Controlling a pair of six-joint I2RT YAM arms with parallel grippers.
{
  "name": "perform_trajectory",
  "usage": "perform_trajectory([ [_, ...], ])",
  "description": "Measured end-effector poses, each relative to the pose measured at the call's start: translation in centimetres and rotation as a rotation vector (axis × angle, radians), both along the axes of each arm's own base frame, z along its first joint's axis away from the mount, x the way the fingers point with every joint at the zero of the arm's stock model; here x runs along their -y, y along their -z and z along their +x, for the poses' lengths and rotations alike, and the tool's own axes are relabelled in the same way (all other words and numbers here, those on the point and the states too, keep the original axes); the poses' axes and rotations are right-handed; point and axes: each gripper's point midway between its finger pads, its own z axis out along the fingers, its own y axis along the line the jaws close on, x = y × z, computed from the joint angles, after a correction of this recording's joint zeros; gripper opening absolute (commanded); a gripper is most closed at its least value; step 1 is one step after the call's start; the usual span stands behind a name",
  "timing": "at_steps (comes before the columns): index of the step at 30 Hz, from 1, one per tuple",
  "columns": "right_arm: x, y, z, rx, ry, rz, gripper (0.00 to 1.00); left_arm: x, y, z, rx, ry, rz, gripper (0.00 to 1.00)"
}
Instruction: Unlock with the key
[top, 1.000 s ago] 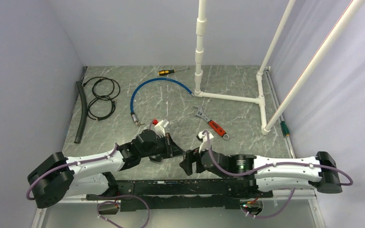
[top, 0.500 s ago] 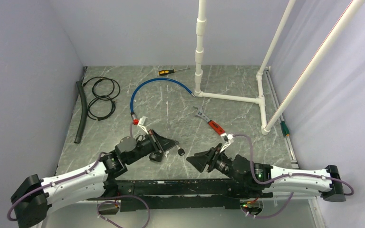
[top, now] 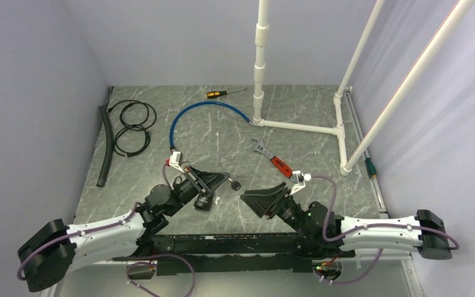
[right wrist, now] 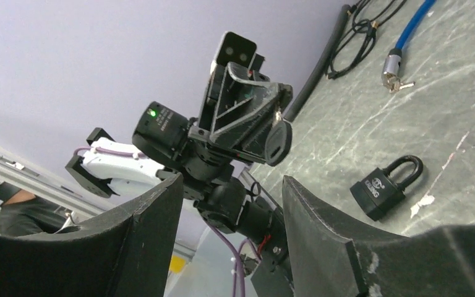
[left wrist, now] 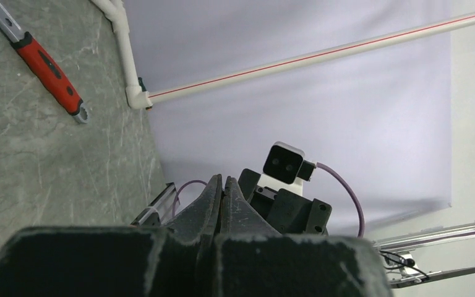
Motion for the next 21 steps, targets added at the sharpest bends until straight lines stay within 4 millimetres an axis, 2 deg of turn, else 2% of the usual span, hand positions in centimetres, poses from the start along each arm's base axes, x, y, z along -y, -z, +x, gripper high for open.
perform_trajectory([
  [3, -0.1, -0.7, 0.3, 0.004, 0.016, 0.025, 0.59, 0.1, -0.1, 0.1, 0.002, 0.000, -0.023, 0.00],
  [7, 0.2, -1.7, 0.8, 0.010, 0.049, 0.066, 0.57, 0.1, -1.2, 0.0, 0.023, 0.004, -0.071, 0.00],
  [17, -0.4, -2.1, 2.4, -0.001, 0.091, 0.067, 0.57, -0.7, -2.9, -0.4, 0.060, -0.010, -0.133, 0.00],
  [21, -0.6, -2.1, 3.9, -0.018, 0.101, 0.082, 0.53, -1.1, -2.8, -0.6, 0.072, -0.016, -0.147, 0.00],
])
